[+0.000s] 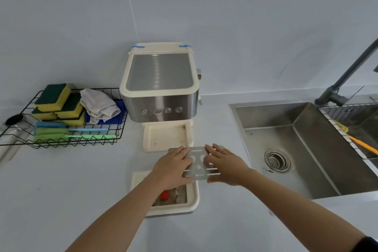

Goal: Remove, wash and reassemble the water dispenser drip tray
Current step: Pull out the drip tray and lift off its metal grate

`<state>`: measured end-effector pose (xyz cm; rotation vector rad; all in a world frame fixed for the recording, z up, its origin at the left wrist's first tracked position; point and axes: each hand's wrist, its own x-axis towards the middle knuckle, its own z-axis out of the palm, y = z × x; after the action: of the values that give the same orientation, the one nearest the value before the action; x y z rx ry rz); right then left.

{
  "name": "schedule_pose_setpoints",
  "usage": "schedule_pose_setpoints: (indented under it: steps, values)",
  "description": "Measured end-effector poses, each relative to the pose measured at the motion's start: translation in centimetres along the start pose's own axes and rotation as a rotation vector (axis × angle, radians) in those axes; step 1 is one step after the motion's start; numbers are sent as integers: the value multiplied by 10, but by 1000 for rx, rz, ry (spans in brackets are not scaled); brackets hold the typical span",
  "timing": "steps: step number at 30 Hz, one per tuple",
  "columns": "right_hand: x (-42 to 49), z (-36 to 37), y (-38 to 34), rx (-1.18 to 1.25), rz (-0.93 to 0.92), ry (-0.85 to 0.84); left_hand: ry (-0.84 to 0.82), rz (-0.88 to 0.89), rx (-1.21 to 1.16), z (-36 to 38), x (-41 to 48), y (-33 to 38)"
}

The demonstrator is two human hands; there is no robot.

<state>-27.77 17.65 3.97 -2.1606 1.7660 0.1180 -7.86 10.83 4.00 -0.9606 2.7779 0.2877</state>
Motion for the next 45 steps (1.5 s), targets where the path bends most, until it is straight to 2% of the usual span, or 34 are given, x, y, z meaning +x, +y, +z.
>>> schedule_pose_setpoints:
  steps: [7,14,33,40,45]
  values:
    - [-6,-4,68,-53,58,-41,31,41,6,7,61,35]
    - [0,7,101,-20,76,-102,-32,31,-2,23,98,51]
    - [25,27,103,32,50,-238,-68,-39,-76,47,105,42]
    - [23,22,97,-69,103,-286,-80,-6,-43,44,102,38]
    - [21,9,85,-33,136,-244,-52,-53,-55,38,86,26]
